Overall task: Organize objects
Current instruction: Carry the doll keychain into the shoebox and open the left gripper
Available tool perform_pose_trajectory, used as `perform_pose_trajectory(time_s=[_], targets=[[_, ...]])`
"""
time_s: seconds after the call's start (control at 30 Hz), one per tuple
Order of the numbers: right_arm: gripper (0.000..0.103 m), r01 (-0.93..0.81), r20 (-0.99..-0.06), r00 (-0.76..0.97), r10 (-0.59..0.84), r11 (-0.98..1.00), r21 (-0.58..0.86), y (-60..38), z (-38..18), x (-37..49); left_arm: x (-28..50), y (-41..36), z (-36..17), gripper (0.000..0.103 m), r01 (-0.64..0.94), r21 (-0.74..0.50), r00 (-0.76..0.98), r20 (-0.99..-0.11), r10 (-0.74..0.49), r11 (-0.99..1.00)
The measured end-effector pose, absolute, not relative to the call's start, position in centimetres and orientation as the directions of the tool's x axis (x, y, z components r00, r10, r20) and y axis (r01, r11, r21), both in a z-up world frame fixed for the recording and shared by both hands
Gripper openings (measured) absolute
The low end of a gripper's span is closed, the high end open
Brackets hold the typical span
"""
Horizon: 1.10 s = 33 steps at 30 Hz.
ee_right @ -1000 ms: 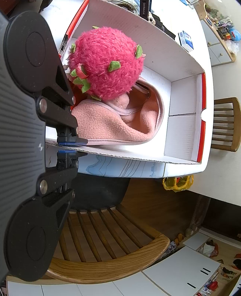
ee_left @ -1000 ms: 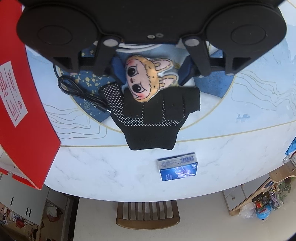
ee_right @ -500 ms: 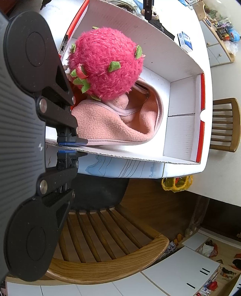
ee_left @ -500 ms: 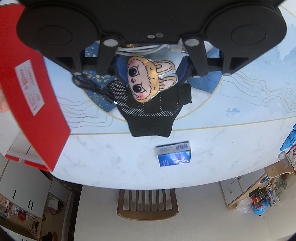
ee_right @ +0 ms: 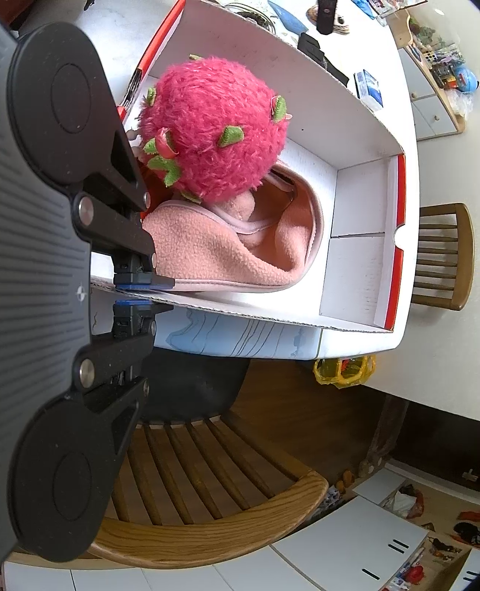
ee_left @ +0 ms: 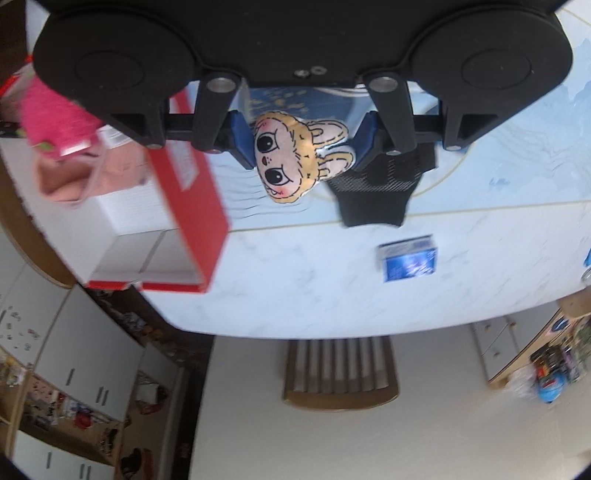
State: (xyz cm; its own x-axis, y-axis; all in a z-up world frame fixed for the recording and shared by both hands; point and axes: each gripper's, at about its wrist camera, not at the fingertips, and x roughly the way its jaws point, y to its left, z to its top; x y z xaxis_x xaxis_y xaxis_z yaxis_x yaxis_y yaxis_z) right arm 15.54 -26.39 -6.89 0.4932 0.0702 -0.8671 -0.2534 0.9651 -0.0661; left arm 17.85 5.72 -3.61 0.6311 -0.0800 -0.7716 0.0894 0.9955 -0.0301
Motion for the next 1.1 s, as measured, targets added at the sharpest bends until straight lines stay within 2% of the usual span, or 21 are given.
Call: perform_pose_trajectory(time_s=[0.37,0.6,1.1], targets=[[0.005,-0.277,-0.858,0.508,0.076,0.958,-0.079,-26.5,-6.9,15.3,17.6,0.8,-1.8,0.054,0.176,-0.113,0.635,-0.746,-0.201,0.978],[0.005,-0.313,-0.849,0.519,0.096,0.946,-0.085,-26.9,-7.0,15.2,17.7,-2.6,-1.8,0.054,0.243,-0.12,0.616,-0.747,-0.249,0.963],[0.005,-0.303,-0.848,0.52,0.104,0.95,-0.069,-27.4,-6.9,15.6,20.6,-6.9,-5.3,0.054,0.27,-0.077,0.574,-0.787,-0.225,0.96]])
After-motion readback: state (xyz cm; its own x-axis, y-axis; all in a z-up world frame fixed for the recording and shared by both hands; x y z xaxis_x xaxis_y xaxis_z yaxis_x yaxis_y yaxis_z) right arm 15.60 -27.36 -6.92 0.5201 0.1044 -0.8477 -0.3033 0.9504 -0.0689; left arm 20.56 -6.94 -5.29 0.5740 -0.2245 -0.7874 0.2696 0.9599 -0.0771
